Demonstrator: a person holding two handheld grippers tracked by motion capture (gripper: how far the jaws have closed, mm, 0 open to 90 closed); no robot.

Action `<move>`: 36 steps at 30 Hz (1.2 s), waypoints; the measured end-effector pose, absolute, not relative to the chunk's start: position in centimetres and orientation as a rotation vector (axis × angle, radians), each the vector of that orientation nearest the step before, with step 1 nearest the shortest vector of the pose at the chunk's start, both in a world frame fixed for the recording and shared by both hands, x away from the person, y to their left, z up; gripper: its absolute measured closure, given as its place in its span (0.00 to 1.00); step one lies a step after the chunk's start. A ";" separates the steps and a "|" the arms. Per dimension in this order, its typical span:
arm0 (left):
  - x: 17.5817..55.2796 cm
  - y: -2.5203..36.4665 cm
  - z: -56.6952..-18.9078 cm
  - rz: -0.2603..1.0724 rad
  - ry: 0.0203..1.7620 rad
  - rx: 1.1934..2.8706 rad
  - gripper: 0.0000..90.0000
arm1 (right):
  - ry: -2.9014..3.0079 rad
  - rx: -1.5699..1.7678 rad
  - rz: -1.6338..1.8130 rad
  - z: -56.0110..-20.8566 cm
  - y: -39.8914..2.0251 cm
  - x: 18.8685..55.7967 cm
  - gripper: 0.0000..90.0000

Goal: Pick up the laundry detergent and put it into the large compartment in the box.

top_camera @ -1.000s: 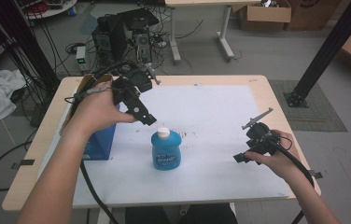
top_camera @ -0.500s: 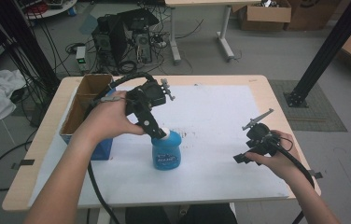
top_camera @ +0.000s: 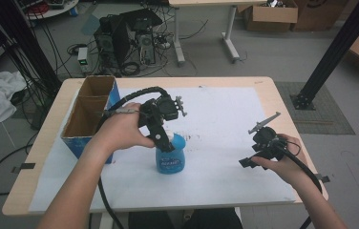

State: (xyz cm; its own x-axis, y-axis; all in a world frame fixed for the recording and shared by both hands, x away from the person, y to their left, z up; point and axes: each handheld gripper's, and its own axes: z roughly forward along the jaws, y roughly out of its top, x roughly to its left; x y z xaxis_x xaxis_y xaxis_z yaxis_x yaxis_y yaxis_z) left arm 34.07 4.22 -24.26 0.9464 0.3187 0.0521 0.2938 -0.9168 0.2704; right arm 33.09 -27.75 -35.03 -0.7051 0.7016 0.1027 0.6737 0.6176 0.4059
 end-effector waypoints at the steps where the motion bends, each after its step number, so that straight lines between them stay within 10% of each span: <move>1: 34.1 4.2 -24.3 0.138 0.455 2.840 0.00 | 2.766 1.177 0.652 -35.0 -27.8 33.1 0.20; 36: 34.6 2.6 -28.4 0.136 0.408 2.942 0.06 | 2.759 1.167 0.675 -35.5 -27.8 33.1 0.20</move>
State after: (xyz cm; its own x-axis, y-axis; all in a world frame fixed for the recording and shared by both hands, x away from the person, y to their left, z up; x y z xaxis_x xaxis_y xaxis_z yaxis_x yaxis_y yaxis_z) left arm 34.62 2.58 -28.39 0.9584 0.2774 0.0668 0.2621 -0.9484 0.1783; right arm 33.12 -27.77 -35.53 -0.7092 0.6974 0.1033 0.6664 0.6153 0.4211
